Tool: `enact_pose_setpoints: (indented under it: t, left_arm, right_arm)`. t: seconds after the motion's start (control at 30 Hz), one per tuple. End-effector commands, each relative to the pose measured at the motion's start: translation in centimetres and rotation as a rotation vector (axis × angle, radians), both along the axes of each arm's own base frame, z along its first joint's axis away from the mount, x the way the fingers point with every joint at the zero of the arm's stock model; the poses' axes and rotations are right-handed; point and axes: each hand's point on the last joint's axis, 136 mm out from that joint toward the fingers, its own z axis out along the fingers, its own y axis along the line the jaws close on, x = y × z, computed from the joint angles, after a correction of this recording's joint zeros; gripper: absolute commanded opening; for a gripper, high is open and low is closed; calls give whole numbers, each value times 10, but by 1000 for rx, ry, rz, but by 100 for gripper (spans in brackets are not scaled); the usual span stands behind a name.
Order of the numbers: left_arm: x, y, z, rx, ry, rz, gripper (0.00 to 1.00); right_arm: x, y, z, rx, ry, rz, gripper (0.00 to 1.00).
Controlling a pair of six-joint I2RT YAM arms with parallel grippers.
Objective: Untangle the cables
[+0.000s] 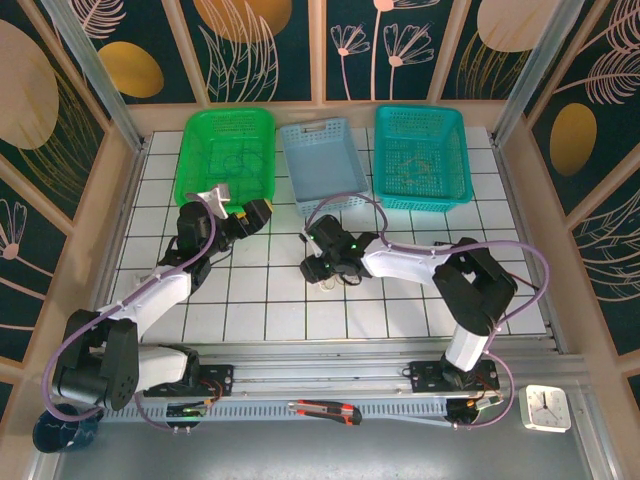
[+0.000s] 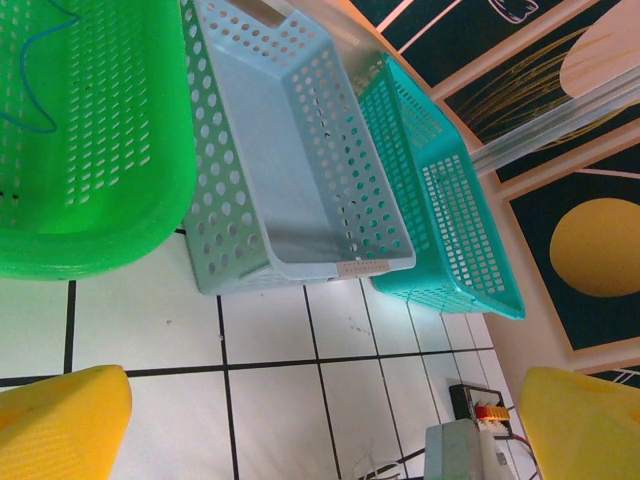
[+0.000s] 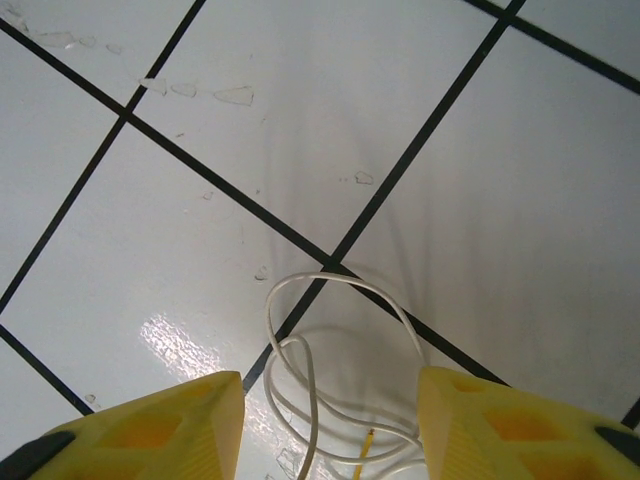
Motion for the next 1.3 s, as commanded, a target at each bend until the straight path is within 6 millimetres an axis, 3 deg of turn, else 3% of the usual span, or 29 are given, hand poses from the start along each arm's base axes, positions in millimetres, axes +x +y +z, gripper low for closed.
enact_pose_setpoints:
  t: [0.0, 0.17, 0.37, 0.63, 0.9, 1.07, 1.27]
  left_arm:
    - [0, -1, 9, -15, -36, -1, 99]
    - [0, -2, 9, -16, -35, -2, 99]
    - [0, -2, 8, -15, -36, -3, 99]
    - [-1, -4, 6, -11, -38, -22, 99]
    - [-7, -16, 9, -47, -54, -99, 99]
    - [-15, -31, 14, -85, -68, -157, 99]
    - [-38, -66, 11, -190, -61, -232, 96]
  right_arm:
    - [-9, 1, -16, -34, 35, 35, 46]
    - [-10, 2, -26, -53, 50, 45, 40]
    - [-5, 4, -11, -38, 24, 41, 17]
    - [1, 11, 52, 84, -48, 28, 0]
    - [10, 8, 117, 284, -81, 1, 0]
    - [24, -10, 151, 455, -71, -62, 0]
    - [41, -38, 182, 665, -46, -162, 0]
